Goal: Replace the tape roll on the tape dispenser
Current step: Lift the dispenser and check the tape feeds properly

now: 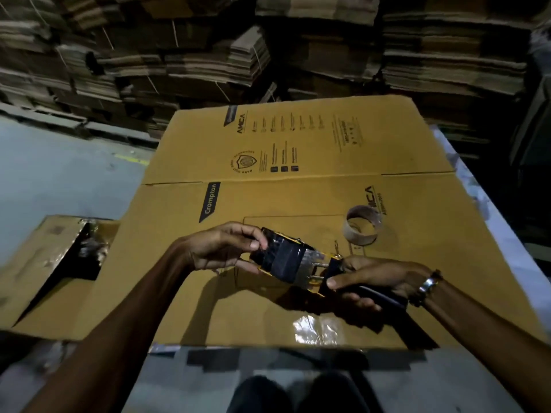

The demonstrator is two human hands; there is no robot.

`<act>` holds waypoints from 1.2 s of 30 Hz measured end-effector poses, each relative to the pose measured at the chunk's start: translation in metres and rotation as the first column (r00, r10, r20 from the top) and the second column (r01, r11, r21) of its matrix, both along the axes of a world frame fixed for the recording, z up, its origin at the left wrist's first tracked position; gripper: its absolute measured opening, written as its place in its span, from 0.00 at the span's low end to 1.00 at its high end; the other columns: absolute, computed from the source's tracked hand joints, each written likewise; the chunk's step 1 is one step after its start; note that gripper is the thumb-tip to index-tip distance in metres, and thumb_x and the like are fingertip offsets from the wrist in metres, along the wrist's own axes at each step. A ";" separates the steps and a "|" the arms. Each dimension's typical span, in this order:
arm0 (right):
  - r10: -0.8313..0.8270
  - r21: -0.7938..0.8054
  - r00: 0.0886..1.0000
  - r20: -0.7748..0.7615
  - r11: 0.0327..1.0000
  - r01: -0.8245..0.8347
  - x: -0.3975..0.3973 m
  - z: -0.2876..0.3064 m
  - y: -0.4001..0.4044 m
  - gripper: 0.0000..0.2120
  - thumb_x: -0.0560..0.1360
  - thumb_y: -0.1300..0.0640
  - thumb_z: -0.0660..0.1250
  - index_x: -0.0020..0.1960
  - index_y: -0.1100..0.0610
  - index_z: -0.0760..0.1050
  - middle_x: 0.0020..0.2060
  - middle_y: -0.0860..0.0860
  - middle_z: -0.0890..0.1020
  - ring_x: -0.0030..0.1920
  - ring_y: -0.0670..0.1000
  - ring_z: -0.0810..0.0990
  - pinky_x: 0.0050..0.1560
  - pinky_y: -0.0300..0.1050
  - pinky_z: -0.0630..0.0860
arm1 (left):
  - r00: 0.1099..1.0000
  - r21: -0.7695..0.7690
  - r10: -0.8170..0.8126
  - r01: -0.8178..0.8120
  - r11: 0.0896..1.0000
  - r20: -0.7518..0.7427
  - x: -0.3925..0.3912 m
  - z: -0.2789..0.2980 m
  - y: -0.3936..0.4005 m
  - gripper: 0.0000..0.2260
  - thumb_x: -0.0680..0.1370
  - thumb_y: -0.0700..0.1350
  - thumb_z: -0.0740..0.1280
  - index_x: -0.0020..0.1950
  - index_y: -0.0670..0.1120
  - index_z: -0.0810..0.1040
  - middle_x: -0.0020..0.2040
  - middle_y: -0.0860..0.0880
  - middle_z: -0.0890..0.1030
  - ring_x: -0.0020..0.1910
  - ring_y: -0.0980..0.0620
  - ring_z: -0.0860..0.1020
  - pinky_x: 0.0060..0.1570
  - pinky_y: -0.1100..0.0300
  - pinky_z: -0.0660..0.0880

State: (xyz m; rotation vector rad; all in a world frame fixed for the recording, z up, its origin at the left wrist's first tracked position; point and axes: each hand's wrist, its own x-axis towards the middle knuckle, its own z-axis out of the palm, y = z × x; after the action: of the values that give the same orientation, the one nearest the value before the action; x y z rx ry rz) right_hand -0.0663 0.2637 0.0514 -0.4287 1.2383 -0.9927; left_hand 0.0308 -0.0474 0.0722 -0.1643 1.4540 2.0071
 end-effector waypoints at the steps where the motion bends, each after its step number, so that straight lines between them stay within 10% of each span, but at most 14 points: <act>1: -0.020 -0.012 0.999 0.049 1.000 0.020 0.005 0.001 0.003 0.16 0.81 0.56 0.64 0.36 0.51 0.82 0.28 0.48 0.76 0.23 0.44 0.73 0.23 0.36 0.70 | 1.000 0.027 0.008 -0.008 1.000 0.019 0.003 0.001 0.003 0.12 0.79 0.30 0.58 0.49 0.39 0.81 0.43 0.50 0.80 0.44 0.55 0.81 0.50 0.51 0.82; 7: -0.121 0.018 0.975 0.185 0.993 0.120 0.033 -0.009 0.017 0.13 0.76 0.54 0.72 0.50 0.63 0.75 0.31 0.54 0.72 0.24 0.46 0.72 0.22 0.38 0.69 | 0.991 0.159 0.057 -0.077 0.984 0.124 0.017 -0.007 0.014 0.10 0.70 0.36 0.75 0.49 0.36 0.82 0.47 0.46 0.81 0.47 0.48 0.82 0.51 0.47 0.82; 14: -0.236 0.036 0.947 0.216 0.972 0.234 0.068 -0.025 0.020 0.16 0.76 0.52 0.73 0.56 0.63 0.76 0.32 0.53 0.74 0.24 0.45 0.73 0.22 0.37 0.70 | 0.978 0.189 0.099 -0.135 0.973 0.186 0.031 -0.016 0.015 0.10 0.76 0.40 0.64 0.50 0.36 0.82 0.58 0.38 0.78 0.60 0.39 0.77 0.52 0.43 0.81; 22: -0.360 0.023 0.921 0.148 0.932 0.361 0.115 -0.005 0.009 0.15 0.81 0.56 0.65 0.36 0.56 0.79 0.26 0.50 0.76 0.22 0.45 0.72 0.23 0.39 0.69 | 0.996 -0.111 -0.046 0.054 0.992 0.074 0.026 -0.023 0.012 0.02 0.80 0.37 0.65 0.50 0.42 0.78 0.50 0.51 0.79 0.52 0.52 0.77 0.46 0.57 0.79; 36: -0.733 0.178 0.495 -0.467 0.471 0.864 0.215 0.028 0.051 0.05 0.76 0.56 0.73 0.48 0.55 0.78 0.25 0.59 0.75 0.24 0.56 0.73 0.31 0.50 0.72 | 0.831 -0.475 -0.448 0.265 0.839 -0.329 -0.023 -0.049 0.116 0.05 0.74 0.39 0.74 0.43 0.39 0.80 0.40 0.49 0.80 0.40 0.55 0.78 0.47 0.55 0.75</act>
State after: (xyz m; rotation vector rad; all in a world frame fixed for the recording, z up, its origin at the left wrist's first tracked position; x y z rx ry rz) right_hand 0.1489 0.3145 0.0799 0.4310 1.9958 -1.4630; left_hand 0.0082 0.0687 0.0228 0.3874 2.0048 1.4505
